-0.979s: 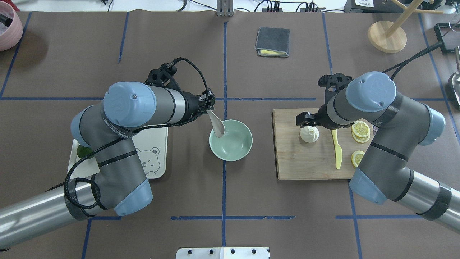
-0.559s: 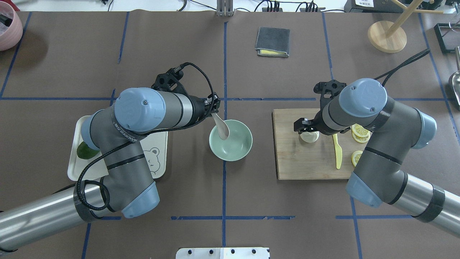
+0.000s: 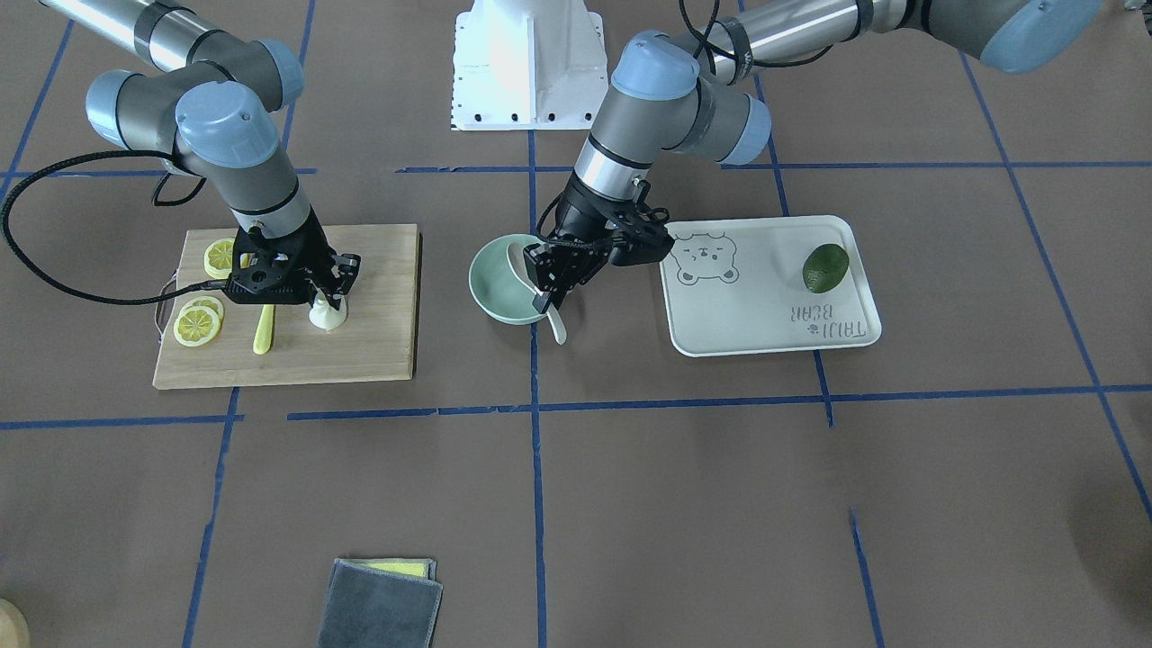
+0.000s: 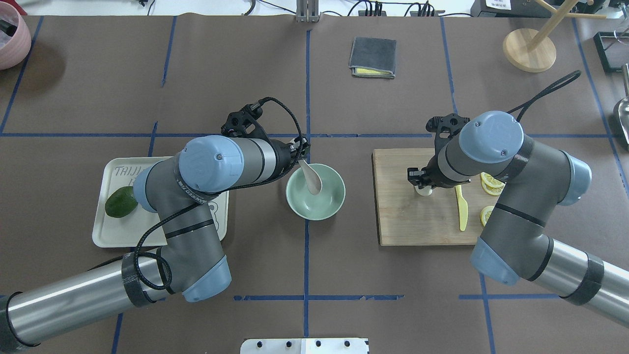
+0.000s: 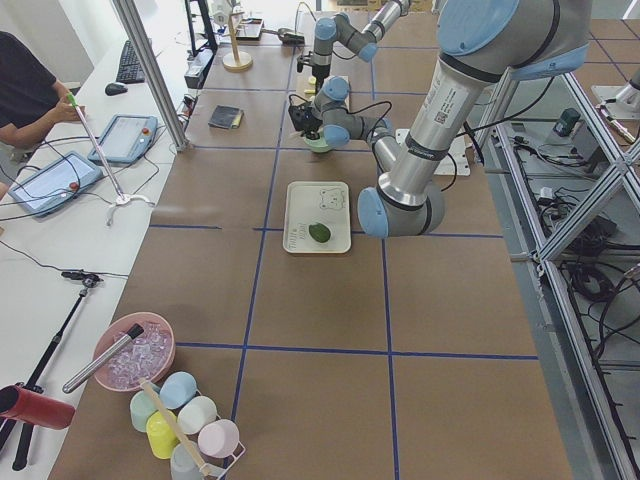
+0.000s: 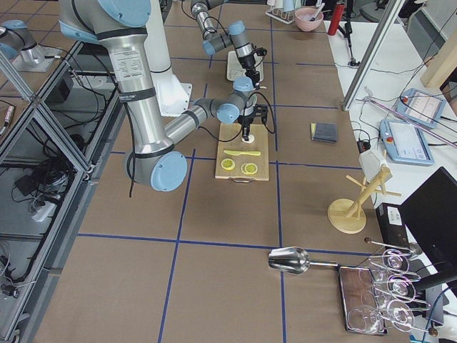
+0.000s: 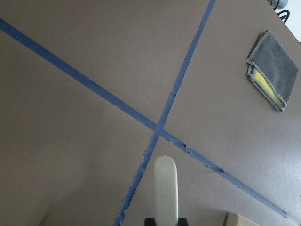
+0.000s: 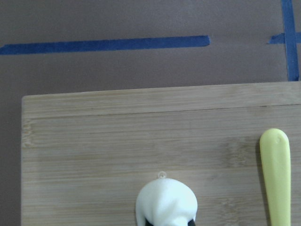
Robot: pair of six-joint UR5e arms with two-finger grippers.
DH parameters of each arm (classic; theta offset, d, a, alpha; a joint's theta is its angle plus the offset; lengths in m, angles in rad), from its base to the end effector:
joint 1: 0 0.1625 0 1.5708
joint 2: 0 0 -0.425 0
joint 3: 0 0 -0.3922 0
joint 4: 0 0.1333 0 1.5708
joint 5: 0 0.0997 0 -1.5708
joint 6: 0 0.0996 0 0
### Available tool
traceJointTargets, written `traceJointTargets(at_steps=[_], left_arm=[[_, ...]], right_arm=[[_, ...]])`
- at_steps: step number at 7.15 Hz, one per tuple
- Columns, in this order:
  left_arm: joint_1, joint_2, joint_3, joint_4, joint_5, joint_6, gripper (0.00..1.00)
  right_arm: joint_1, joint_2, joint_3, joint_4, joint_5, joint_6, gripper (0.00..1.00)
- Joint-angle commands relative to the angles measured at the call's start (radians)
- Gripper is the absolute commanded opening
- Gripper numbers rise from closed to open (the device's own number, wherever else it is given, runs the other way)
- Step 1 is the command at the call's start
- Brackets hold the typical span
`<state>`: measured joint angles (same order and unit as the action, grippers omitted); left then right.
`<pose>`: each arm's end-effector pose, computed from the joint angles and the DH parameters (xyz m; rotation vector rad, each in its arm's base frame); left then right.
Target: Put spoon and bun in bowl
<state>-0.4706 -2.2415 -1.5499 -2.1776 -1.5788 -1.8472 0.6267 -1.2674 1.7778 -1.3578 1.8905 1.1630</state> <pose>0.5656 -0.4364 0.1941 0.1173 1.2771 -0.6393 -0.4314 -0.4383 0.3814 0.0890 -0.7742 0.0921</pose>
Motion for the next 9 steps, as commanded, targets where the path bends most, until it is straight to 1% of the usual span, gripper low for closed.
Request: traceJointTargets(at_steps=[1, 2, 3, 4, 5, 6, 8, 9], left_arm=[[0.015, -0.023, 0.03, -0.004, 0.011, -0.015, 0.0], [0.018, -0.023, 0.03, -0.005, 0.01, -0.009, 0.32], [0.02, -0.021, 0.025, -0.004, 0.01, 0.005, 0.99], [0.017, -0.012, 0.019, -0.001, 0.006, 0.046, 1.0], [0.012, -0.01, -0.008, 0.007, -0.003, 0.069, 1.0], [-0.009, -0.001, -0.056, 0.039, -0.003, 0.118, 1.0], [-0.106, 0.028, -0.195, 0.268, -0.126, 0.332, 1.0], [-0.138, 0.042, -0.244, 0.368, -0.141, 0.446, 1.0]], right_arm=[[0.002, 0.002, 0.018, 0.0, 0.006, -0.002, 0.0], [0.007, 0.011, 0.025, 0.0, 0.006, 0.0, 0.0], [0.016, 0.016, 0.025, 0.0, 0.006, 0.0, 0.0], [0.025, 0.02, 0.031, 0.0, 0.012, 0.0, 0.0], [0.031, 0.034, 0.038, 0.0, 0.013, 0.0, 0.0], [0.036, 0.083, 0.04, -0.001, 0.012, 0.001, 0.0], [0.044, 0.175, 0.04, -0.001, 0.01, 0.003, 0.0], [0.039, 0.212, 0.032, -0.001, 0.009, 0.004, 0.0]])
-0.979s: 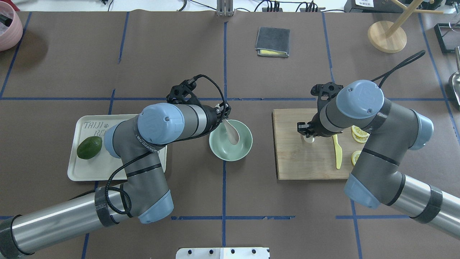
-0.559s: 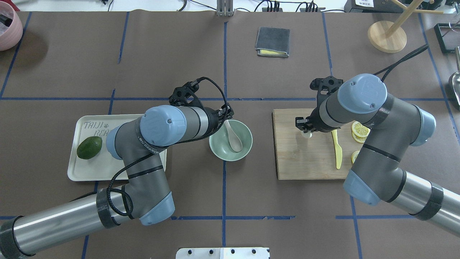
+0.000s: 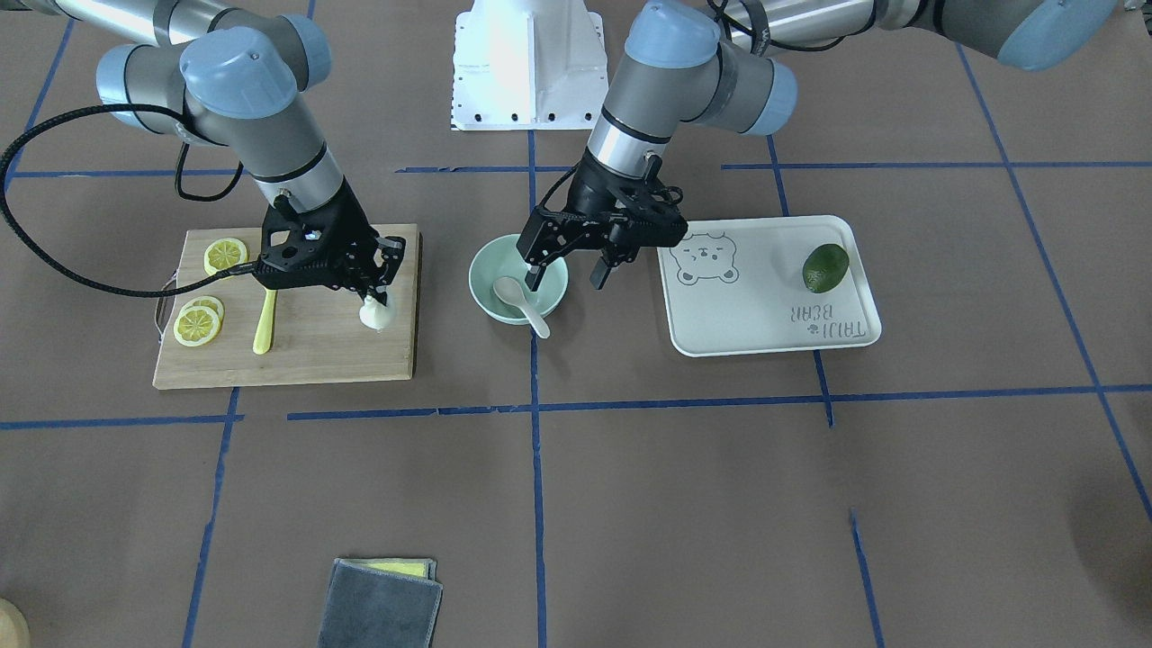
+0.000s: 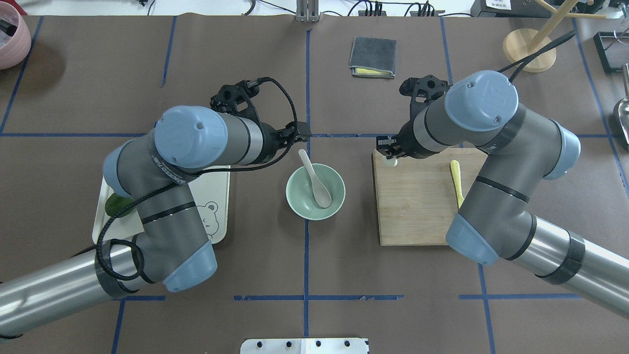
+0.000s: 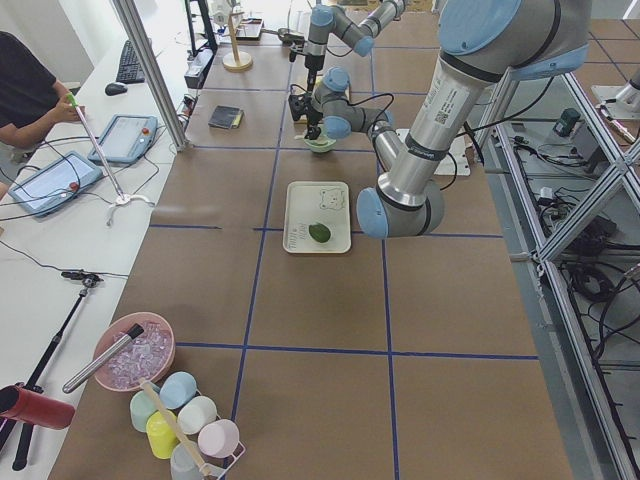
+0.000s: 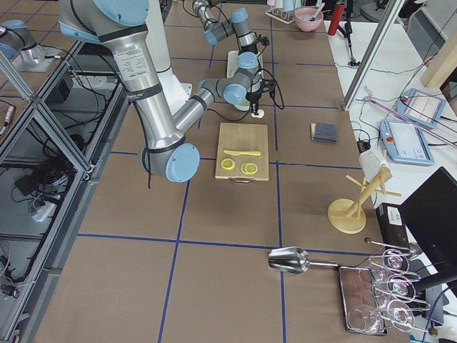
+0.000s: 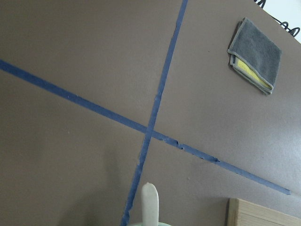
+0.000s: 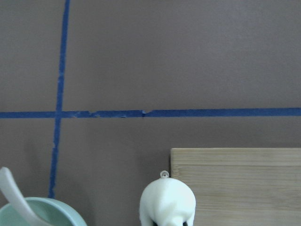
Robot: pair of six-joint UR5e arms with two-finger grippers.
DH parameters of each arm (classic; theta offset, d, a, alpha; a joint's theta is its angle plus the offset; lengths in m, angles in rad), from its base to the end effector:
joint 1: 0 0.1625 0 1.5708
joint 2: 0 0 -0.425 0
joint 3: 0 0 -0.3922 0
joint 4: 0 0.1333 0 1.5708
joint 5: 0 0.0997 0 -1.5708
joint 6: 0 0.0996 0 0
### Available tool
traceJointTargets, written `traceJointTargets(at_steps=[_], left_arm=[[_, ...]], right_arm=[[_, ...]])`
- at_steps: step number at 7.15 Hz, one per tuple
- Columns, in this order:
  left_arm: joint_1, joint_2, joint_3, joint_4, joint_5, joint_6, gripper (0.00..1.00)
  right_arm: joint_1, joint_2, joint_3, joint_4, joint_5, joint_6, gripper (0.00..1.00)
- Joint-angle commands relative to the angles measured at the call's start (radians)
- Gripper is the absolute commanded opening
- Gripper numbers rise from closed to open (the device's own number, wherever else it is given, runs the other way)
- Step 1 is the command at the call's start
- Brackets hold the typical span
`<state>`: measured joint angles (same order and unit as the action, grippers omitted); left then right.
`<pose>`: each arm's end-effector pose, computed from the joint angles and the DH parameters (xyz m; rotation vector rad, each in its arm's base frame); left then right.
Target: Put spoon and bun in bowl
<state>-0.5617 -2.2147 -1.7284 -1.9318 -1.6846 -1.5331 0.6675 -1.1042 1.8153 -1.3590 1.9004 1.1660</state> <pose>0.4922 -0.4539 0.1684 0.2485 1.1476 -0.3968 -0.4272 -0.4654 0.2635 0.2040 -0.9415 0.0900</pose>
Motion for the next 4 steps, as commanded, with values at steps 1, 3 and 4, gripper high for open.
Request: traceJointTargets(at_steps=[1, 3, 4], left_arm=[[-0.081, 0.038, -0.103, 0.207, -0.035, 0.24, 1.0], [-0.148, 0.084, -0.14, 0.299, -0.035, 0.434, 1.0], [-0.19, 0.13, -0.173, 0.3, -0.035, 0.503, 1.0]], right_arm=[[-0.012, 0.081, -0.014, 0.0, -0.003, 0.001, 0.0], [-0.075, 0.136, -0.052, 0.003, -0.01, 0.033, 0.0], [-0.115, 0.194, -0.104, 0.003, -0.041, 0.064, 0.0]])
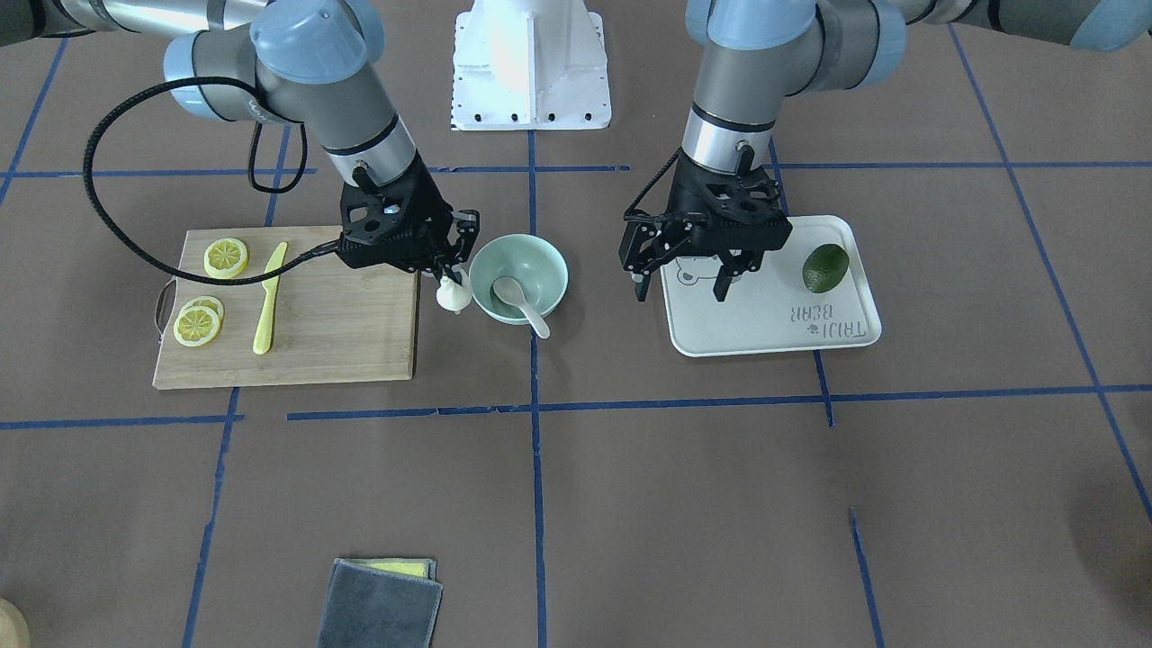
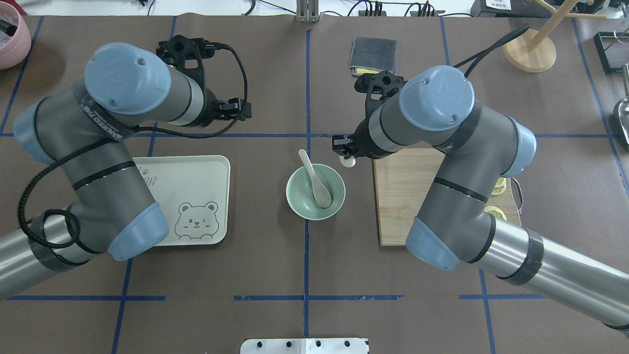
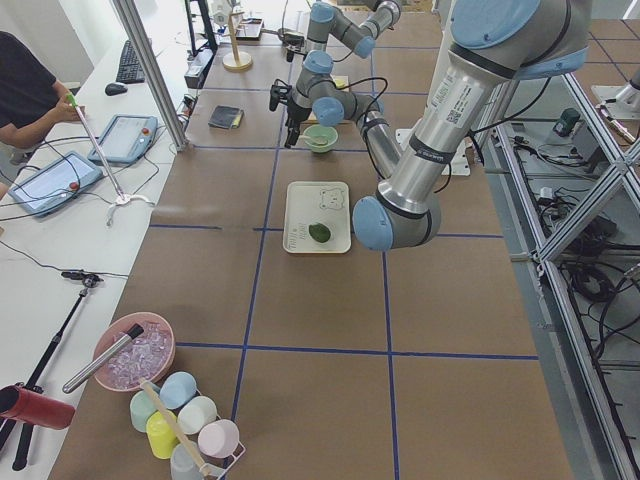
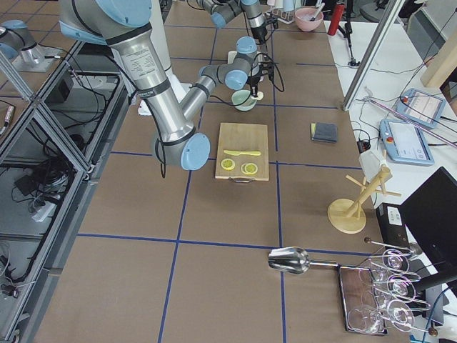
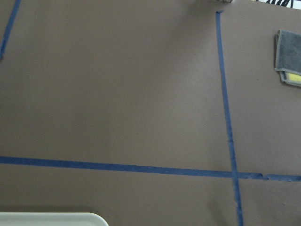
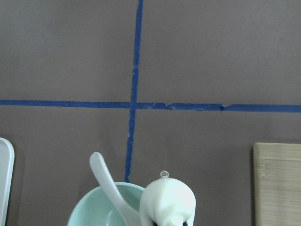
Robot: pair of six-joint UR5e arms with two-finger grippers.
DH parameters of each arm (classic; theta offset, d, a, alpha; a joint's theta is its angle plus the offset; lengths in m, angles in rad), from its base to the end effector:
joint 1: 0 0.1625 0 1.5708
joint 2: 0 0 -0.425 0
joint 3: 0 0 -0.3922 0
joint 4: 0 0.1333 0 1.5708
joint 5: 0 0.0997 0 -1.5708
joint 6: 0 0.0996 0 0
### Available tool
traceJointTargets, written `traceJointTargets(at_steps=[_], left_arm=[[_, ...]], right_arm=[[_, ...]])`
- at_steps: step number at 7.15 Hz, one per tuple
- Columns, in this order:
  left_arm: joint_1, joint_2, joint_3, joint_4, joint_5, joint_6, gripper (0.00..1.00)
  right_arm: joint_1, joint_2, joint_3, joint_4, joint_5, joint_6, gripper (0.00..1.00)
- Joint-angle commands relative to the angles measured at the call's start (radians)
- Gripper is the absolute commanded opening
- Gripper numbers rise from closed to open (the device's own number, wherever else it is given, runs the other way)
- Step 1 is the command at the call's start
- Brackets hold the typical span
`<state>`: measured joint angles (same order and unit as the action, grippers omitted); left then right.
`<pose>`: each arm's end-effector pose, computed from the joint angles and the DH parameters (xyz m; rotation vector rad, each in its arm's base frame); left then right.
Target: Put spoon and bun in bowl
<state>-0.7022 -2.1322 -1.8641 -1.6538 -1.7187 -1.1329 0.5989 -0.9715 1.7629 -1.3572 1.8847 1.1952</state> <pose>0.3983 -0.4924 0.2043 0.3903 0.8628 -0.1749 -0.4781 -0.4505 0.2011 0.2128 -1.0137 0.0453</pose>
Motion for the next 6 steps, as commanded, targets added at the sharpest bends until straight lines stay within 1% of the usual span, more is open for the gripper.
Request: traceJointTargets(at_steps=[1, 2, 3, 4, 5, 6], left_arm=[[-0.08, 0.079, -0.055, 0.023, -0.002, 0.16, 1.0], [-0.112, 0.09, -0.055, 0.023, -0.021, 0.195, 1.0], [-0.159, 0.118, -0.064, 0.022, -0.057, 0.244, 1.0], [-0.21, 0.133, -0.066, 0.022, -0.096, 0.316, 1.0], [-0.27, 0.167, -0.063, 0.022, -0.143, 0.416, 1.0], [-0.345, 0.202, -0.054, 0.022, -0.207, 0.543, 1.0]], right_arm=[[-0.094, 0.074, -0.071, 0.001, -0.089, 0.043, 0.0], [-0.126, 0.074, -0.079, 0.0, -0.102, 0.056, 0.0], [-0.131, 0.079, -0.097, 0.0, -0.102, 0.072, 0.0], [-0.131, 0.082, -0.099, 0.001, -0.102, 0.089, 0.36], [-0.131, 0.083, -0.097, 0.001, -0.102, 0.109, 0.99], [-0.131, 0.094, -0.097, 0.001, -0.102, 0.128, 1.0]])
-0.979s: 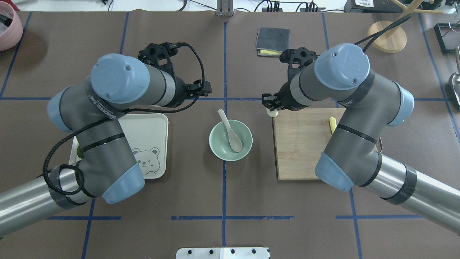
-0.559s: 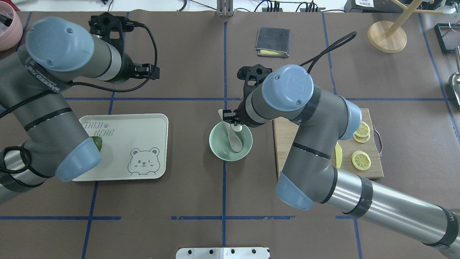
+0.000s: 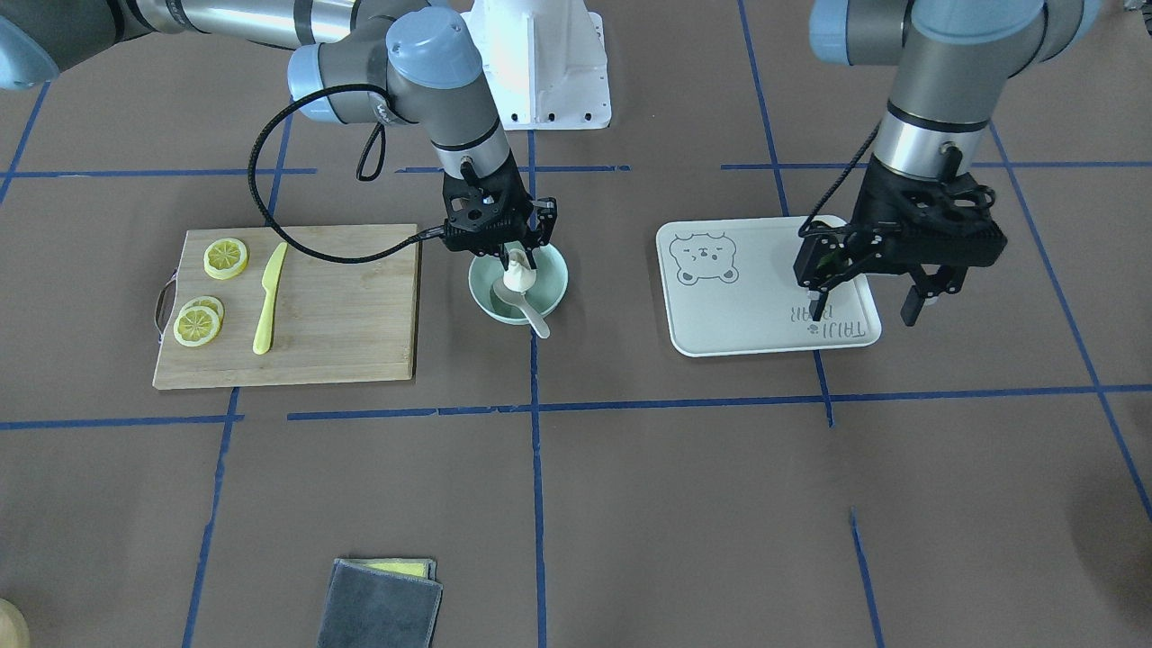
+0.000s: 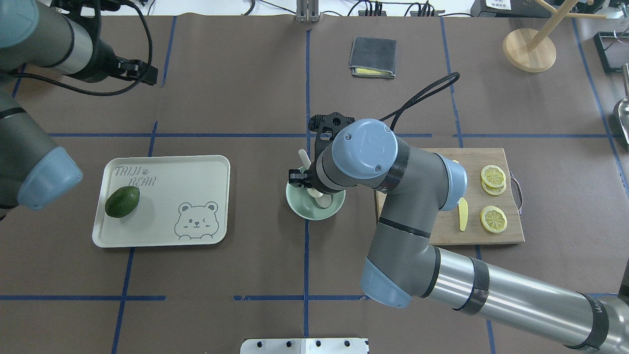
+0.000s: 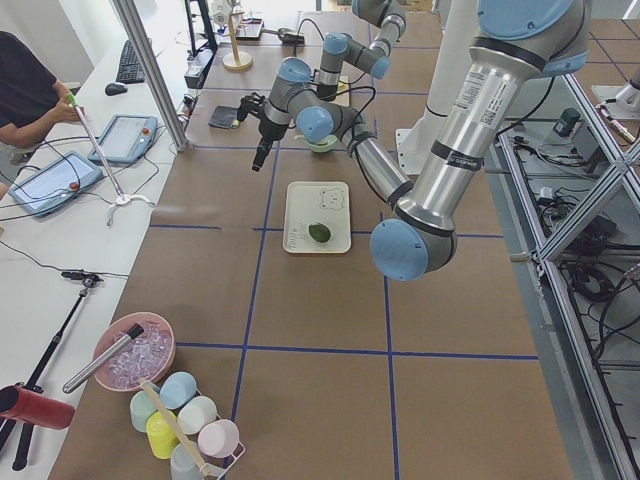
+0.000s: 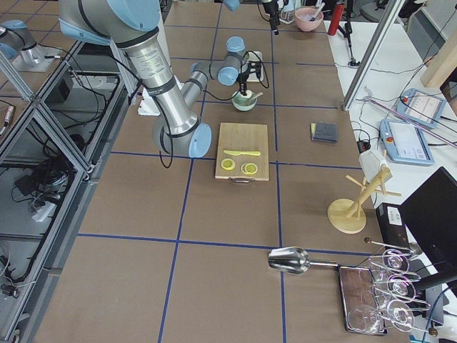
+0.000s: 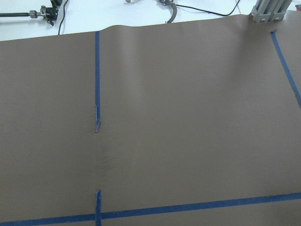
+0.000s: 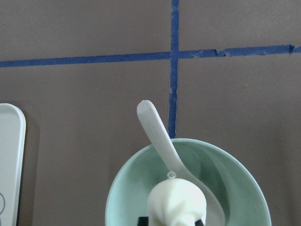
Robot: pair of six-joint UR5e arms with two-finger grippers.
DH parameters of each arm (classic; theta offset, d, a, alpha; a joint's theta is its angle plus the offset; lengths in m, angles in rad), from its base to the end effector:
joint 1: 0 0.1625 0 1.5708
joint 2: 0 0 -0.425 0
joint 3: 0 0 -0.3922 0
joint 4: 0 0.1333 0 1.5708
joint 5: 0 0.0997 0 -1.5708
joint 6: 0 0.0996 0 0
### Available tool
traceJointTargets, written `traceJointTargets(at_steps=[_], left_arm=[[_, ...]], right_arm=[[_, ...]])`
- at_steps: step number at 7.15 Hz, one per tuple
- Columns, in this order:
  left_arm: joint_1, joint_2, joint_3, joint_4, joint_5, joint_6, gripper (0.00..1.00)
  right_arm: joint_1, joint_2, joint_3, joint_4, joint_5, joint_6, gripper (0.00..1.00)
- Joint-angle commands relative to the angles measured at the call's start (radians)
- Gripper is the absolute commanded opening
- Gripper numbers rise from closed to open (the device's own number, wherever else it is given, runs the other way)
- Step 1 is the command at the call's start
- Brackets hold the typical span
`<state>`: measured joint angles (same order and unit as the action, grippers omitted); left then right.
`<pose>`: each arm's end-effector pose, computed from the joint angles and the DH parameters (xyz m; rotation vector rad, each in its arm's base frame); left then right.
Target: Put spoon and bun in bowl
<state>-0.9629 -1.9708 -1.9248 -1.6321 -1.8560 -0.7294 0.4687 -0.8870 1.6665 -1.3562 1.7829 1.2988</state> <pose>0.2502 -0.5439 0.2784 0.4681 0.7127 0.0022 -0.5590 -0.4089 0.1858 0.1772 -0.9932 0.0743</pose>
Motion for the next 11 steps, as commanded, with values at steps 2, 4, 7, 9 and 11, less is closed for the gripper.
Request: traceJointTargets(at_steps=[2, 4, 7, 9, 11], left_arm=[[-0.239, 0.143, 0.058, -0.006, -0.196, 0.41, 1.0], [-0.296, 0.177, 0.122, -0.009, -0.229, 0.542, 1.0], [-0.398, 0.243, 0.213, -0.015, -0.303, 0.694, 1.0], [-0.436, 0.295, 0.277, -0.015, -0.366, 0.705, 1.0], [-0.505, 0.308, 0.296, -0.012, -0.419, 0.705, 1.0]], right_arm=[[0.001, 0.025, 0.007, -0.009, 0.001, 0.027, 1.0], [0.001, 0.026, 0.007, -0.009, 0.001, 0.027, 1.0], [0.025, 0.026, 0.019, -0.061, 0.007, 0.017, 1.0], [0.1, 0.014, 0.134, -0.312, 0.03, -0.092, 1.0], [0.245, -0.045, 0.217, -0.428, 0.131, -0.281, 1.0]])
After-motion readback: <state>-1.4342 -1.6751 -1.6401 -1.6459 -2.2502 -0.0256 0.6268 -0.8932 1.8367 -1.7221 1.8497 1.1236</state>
